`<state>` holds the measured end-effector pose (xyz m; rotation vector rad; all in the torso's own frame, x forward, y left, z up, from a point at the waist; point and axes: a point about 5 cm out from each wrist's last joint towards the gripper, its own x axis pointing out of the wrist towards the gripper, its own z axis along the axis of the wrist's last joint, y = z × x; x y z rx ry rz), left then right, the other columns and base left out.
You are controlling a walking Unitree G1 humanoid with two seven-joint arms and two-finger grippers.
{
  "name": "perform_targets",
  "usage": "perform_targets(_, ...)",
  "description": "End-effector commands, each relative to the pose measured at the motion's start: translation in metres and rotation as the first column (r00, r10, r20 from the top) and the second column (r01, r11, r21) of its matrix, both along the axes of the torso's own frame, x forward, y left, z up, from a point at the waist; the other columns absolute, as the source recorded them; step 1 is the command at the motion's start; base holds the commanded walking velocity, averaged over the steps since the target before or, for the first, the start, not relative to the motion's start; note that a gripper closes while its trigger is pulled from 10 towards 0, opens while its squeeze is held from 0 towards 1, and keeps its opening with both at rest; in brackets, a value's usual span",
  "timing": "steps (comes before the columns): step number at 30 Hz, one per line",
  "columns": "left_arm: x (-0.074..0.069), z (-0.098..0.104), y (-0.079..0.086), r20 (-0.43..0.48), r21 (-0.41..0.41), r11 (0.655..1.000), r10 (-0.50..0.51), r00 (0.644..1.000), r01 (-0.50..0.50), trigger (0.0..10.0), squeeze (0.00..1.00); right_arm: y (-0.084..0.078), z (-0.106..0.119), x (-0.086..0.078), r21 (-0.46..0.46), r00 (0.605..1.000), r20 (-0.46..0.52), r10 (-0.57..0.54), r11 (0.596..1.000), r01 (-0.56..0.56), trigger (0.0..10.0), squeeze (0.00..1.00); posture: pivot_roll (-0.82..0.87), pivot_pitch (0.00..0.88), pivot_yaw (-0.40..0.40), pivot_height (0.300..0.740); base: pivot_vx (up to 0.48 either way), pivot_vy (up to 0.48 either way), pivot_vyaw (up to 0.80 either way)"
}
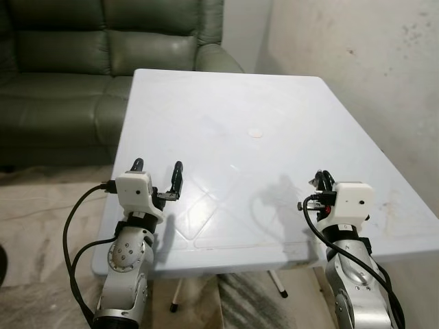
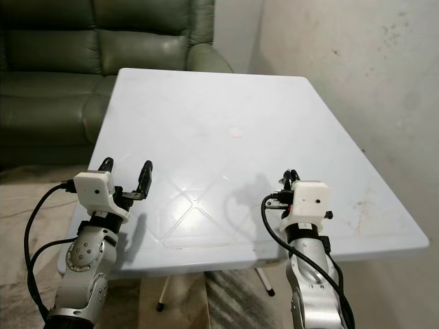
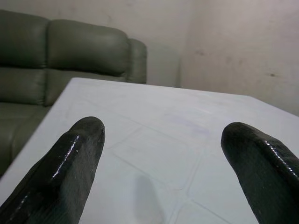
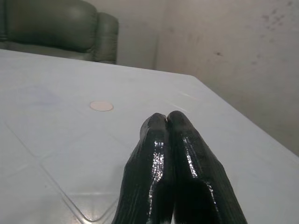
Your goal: Hang keys on a hook
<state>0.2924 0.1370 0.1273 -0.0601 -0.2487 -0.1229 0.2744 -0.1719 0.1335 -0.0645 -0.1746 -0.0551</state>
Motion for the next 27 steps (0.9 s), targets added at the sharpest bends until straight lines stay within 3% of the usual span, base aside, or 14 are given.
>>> perform_targets(1,0.0009,-0.0003,-0.0023,0.001,0.013,1.0,-0.003,1.0,0.003,10.0,0.0,-0.0013,-0.0019,0.0013,-0.003,1.0,-0.014,-0.003,1.0,0.003,10.0,0.0,0.02,0.054,-0.091,0.74,0.0,0.0,-0.77)
perform_targets(18,0.0033,-0.0006,-0.0072,-0.001,0.04,0.999,-0.031,1.0,0.031,10.0,0.0,0.0012,-0.0034,0.003,-0.01,1.0,-0.02,0.015,1.0,-0.015,10.0,0.0,0.02,0.03,-0.089,0.74,0.0,-0.039,-0.77)
perform_targets(24,0.0031,-0.0011,-0.009,-0.006,-0.025,0.999,-0.048,0.999,0.048,10.0,0.0,0.0018,-0.004,0.0027,-0.011,1.0,-0.021,0.019,1.0,-0.02,10.0,0.0,0.02,0.029,-0.09,0.74,0.0,0.0,-0.77)
perform_targets(27,0.0037,-0.0032,-0.0083,-0.023,-0.01,1.0,-0.03,0.999,0.029,10.0,0.0,0.0018,-0.0046,0.0023,-0.012,1.0,-0.024,0.02,1.0,-0.02,10.0,0.0,0.02,0.028,-0.09,0.74,0.0,0.0,-0.77)
